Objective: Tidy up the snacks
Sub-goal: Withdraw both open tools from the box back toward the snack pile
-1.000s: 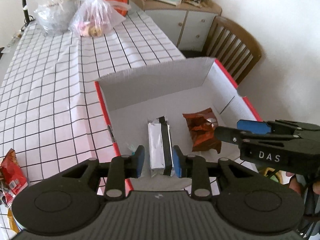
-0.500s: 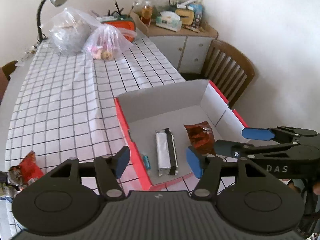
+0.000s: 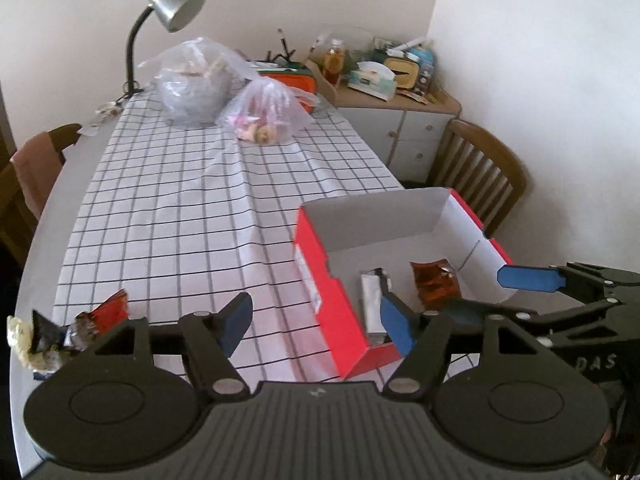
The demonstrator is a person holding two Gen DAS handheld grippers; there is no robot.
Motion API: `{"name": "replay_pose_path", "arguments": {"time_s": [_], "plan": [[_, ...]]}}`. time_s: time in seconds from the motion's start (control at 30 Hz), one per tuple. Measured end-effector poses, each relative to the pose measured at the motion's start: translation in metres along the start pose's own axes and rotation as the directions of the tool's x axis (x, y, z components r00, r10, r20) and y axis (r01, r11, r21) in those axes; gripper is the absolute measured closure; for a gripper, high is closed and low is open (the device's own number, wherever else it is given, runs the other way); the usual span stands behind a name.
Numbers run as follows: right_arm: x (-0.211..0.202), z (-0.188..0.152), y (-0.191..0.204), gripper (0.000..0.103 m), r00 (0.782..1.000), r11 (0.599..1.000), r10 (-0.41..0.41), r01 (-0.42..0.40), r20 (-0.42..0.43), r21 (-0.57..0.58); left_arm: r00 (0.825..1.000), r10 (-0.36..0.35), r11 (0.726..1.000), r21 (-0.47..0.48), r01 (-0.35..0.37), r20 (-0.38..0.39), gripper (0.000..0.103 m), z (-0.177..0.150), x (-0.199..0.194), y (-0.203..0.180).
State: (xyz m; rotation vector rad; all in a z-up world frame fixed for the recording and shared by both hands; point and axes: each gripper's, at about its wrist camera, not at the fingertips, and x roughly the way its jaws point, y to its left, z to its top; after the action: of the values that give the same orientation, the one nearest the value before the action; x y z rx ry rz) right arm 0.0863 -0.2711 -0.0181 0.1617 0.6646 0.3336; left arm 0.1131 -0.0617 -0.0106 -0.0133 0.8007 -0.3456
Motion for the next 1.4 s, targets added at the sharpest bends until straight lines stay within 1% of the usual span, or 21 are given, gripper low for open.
{"name": "replay_pose_path", "arguments": {"time_s": [0.07, 0.17, 0.4, 0.63, 0.8, 0.93, 1.07, 1.23, 1.3, 1.4], "plan": [[0.005, 0.000, 0.011, 0.002, 1.000, 1.000, 0.011, -0.011, 0.000, -0.012, 1.000, 0.009, 1.000, -0.014, -0.009, 0.006, 0.029, -0.004, -0.004, 0.011], [0.011, -0.001, 0.026, 0.002, 1.000, 0.999, 0.025, -0.025, 0.000, -0.021, 1.000, 0.023, 0.999, -0.030, -0.023, 0.002, 0.029, -0.010, -0.007, 0.028], [0.033, -0.009, 0.056, 0.001, 0.997, 0.998, 0.060, -0.061, -0.045, -0.035, 0.999, 0.043, 0.994, -0.100, -0.046, -0.034, 0.029, -0.030, -0.013, 0.079], [0.062, -0.016, 0.087, 0.001, 0.992, 0.995, 0.083, -0.088, -0.098, -0.047, 0.994, 0.084, 0.977, -0.190, -0.095, -0.065, 0.029, -0.048, -0.022, 0.140], [0.088, -0.022, 0.105, 0.001, 0.985, 0.994, 0.087, -0.095, -0.150, -0.049, 0.989, 0.110, 0.962, -0.241, -0.131, -0.096, 0.029, -0.058, -0.021, 0.180], [0.112, -0.028, 0.120, 0.002, 0.976, 0.993, 0.087, -0.101, -0.199, -0.061, 0.984, 0.134, 0.950, -0.267, -0.162, -0.120, 0.029, -0.067, -0.013, 0.205], [0.140, -0.036, 0.134, 0.004, 0.961, 0.990, 0.086, -0.111, -0.264, -0.082, 0.977, 0.156, 0.935, -0.299, -0.193, -0.143, 0.029, -0.078, 0.000, 0.227], [0.170, -0.048, 0.149, 0.006, 0.943, 0.987, 0.071, -0.113, -0.325, -0.111, 0.961, 0.209, 0.921, -0.294, -0.255, -0.179, 0.029, -0.090, 0.023, 0.249], [0.181, -0.053, 0.153, 0.007, 0.937, 0.987, 0.063, -0.110, -0.344, -0.119, 0.957, 0.217, 0.918, -0.293, -0.267, -0.193, 0.029, -0.093, 0.032, 0.256], [0.197, -0.058, 0.158, 0.009, 0.928, 0.987, 0.052, -0.105, -0.370, -0.123, 0.953, 0.204, 0.917, -0.297, -0.266, -0.223, 0.029, -0.097, 0.047, 0.266]]}}
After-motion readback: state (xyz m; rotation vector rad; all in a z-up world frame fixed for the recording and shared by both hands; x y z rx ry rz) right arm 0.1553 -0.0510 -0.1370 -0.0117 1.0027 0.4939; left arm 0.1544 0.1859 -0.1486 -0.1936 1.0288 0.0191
